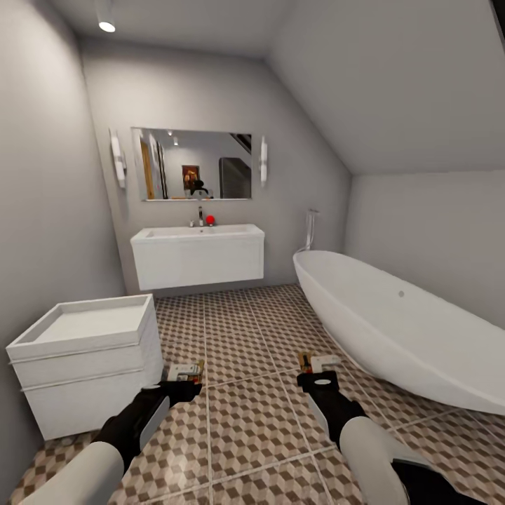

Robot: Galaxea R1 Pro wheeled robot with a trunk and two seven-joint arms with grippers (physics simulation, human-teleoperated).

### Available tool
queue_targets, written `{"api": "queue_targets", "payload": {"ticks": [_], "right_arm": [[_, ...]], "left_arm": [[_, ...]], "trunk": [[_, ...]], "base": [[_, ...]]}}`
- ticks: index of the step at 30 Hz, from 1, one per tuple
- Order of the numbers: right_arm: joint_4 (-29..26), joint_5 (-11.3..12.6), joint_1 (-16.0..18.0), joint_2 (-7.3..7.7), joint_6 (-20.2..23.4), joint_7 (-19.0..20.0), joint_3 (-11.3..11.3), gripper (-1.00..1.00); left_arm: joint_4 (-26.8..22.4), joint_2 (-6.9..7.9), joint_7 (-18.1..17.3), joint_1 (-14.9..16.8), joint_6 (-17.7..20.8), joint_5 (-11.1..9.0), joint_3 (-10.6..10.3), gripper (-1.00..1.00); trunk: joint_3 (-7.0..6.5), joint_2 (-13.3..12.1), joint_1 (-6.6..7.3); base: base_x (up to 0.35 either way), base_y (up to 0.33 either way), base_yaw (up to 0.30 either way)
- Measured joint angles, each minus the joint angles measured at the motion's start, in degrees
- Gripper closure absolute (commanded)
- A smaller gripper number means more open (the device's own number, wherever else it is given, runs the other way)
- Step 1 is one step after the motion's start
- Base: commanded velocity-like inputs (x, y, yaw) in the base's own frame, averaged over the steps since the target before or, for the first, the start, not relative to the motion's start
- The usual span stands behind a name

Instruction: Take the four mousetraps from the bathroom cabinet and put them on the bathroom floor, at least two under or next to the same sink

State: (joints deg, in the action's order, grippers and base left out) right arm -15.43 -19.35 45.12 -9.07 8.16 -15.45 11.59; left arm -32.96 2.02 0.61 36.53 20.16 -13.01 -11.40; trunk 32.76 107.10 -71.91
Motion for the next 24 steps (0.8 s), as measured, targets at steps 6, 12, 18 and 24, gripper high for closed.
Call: {"api": "queue_targets", "payload": {"ticks": [6,12,18,24], "right_arm": [[0.1,-0.1,0.0,-0.01,0.1,0.0,-0.1,1.0],[0.1,-0.1,0.0,-0.01,0.2,0.1,-0.2,1.0],[0.1,-0.1,0.0,0.08,0.2,0.1,-0.2,1.0],[0.1,0.0,0.0,0.11,0.2,0.1,-0.2,1.0]], "left_arm": [[0.0,0.01,0.0,0.0,0.0,0.0,0.0,1.0],[-0.4,0.01,0.0,0.0,-0.3,0.1,0.0,1.0],[-2.7,0.0,0.0,0.2,0.1,0.2,0.0,1.0],[-2.9,-0.07,0.1,0.4,2.4,0.0,0.0,1.0]], "trunk": [[1.08,2.4,-1.32],[2.15,4.8,-2.64],[3.23,7.2,-3.95],[4.31,9.6,-5.27]], "base": [[0.0,0.0,0.0],[0.0,0.0,0.0],[0.0,0.0,0.0],[0.0,0.0,0.0]]}}
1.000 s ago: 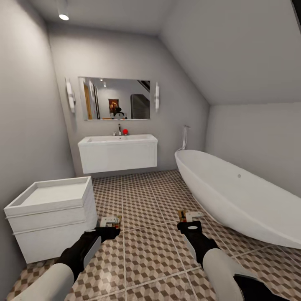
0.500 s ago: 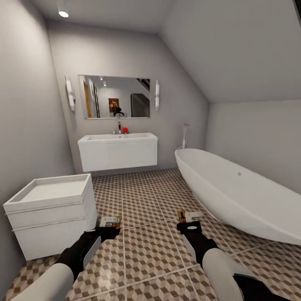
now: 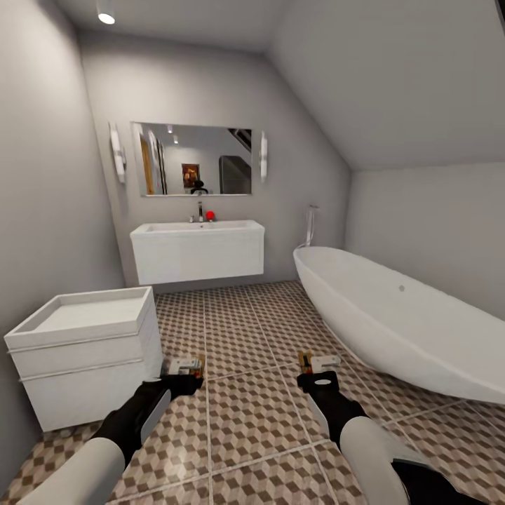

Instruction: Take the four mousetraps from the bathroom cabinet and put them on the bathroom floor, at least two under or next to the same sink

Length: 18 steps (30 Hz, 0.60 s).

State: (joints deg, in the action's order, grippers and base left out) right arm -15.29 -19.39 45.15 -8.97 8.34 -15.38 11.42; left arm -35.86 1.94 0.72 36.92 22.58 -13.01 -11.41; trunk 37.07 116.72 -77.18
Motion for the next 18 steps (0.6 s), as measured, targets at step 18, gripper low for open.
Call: {"api": "queue_targets", "payload": {"ticks": [18], "right_arm": [[1.1,-0.1,0.0,-0.07,-0.2,0.0,0.0,1.0]], "left_arm": [[4.7,-0.12,1.3,2.4,1.4,0.1,0.1,1.0]], "trunk": [[3.23,7.2,-3.96]], "base": [[0.0,0.0,0.0]]}}
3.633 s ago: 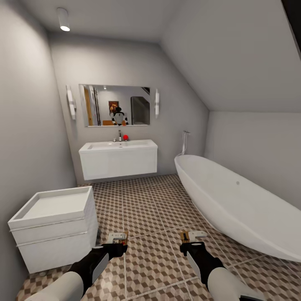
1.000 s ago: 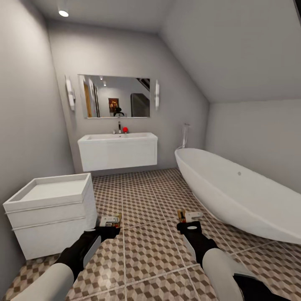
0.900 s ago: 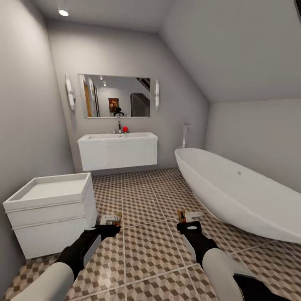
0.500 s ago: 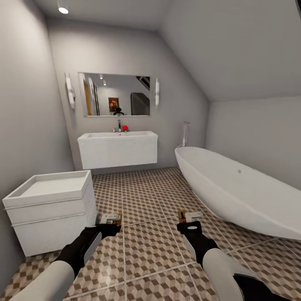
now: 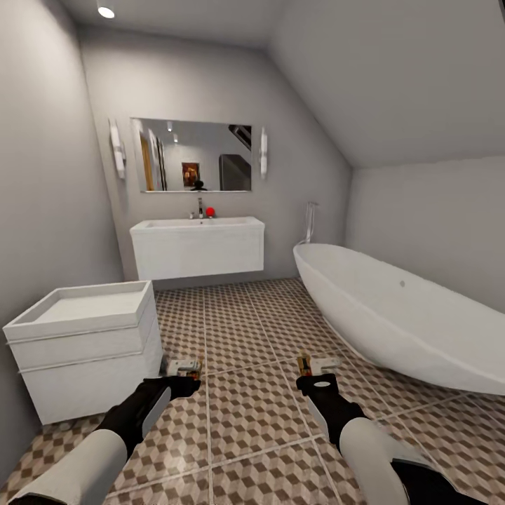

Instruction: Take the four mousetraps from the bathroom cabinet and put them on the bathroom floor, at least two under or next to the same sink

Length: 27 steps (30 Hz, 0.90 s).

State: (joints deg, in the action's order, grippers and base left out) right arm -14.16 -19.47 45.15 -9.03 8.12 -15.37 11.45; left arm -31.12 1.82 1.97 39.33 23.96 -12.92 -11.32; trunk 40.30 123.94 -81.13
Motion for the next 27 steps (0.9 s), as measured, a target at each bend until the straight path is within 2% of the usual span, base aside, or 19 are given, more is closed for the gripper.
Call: {"api": "queue_targets", "payload": {"ticks": [27], "right_arm": [[0.0,-0.2,0.0,0.04,-0.5,0.0,-0.1,1.0]], "left_arm": [[0.4,-0.15,0.0,0.1,-0.2,0.2,-0.1,1.0]], "trunk": [[4.85,10.8,-5.93]], "base": [[0.0,0.0,0.0]]}}
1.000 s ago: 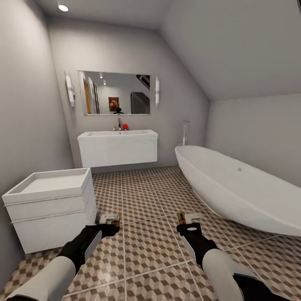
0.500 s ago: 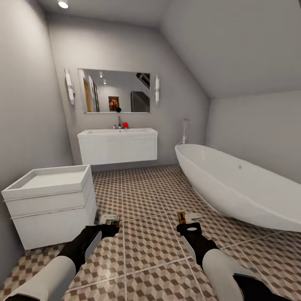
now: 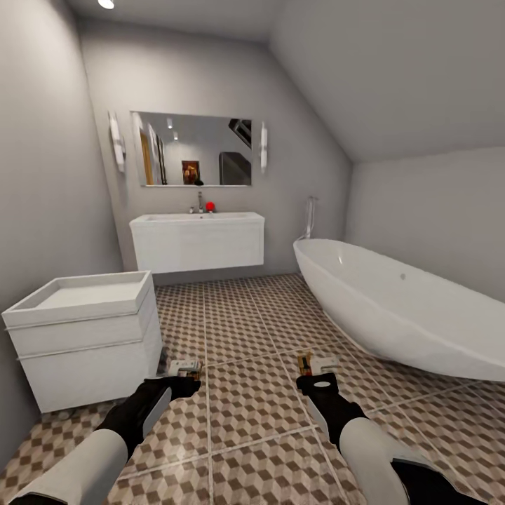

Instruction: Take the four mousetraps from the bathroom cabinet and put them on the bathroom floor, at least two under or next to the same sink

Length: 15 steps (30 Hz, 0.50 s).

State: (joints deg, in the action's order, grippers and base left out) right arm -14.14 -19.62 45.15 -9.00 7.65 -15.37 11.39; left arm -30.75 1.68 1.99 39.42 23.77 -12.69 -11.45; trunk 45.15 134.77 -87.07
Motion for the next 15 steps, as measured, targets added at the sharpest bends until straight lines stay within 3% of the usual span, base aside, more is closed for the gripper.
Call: {"api": "queue_targets", "payload": {"ticks": [15], "right_arm": [[-0.5,-0.1,0.0,0.11,0.2,0.1,0.1,1.0]], "left_arm": [[0.0,-0.04,0.0,0.0,0.0,0.0,-0.1,1.0]], "trunk": [[2.69,6.0,-3.3]], "base": [[0.0,0.0,0.0]]}}
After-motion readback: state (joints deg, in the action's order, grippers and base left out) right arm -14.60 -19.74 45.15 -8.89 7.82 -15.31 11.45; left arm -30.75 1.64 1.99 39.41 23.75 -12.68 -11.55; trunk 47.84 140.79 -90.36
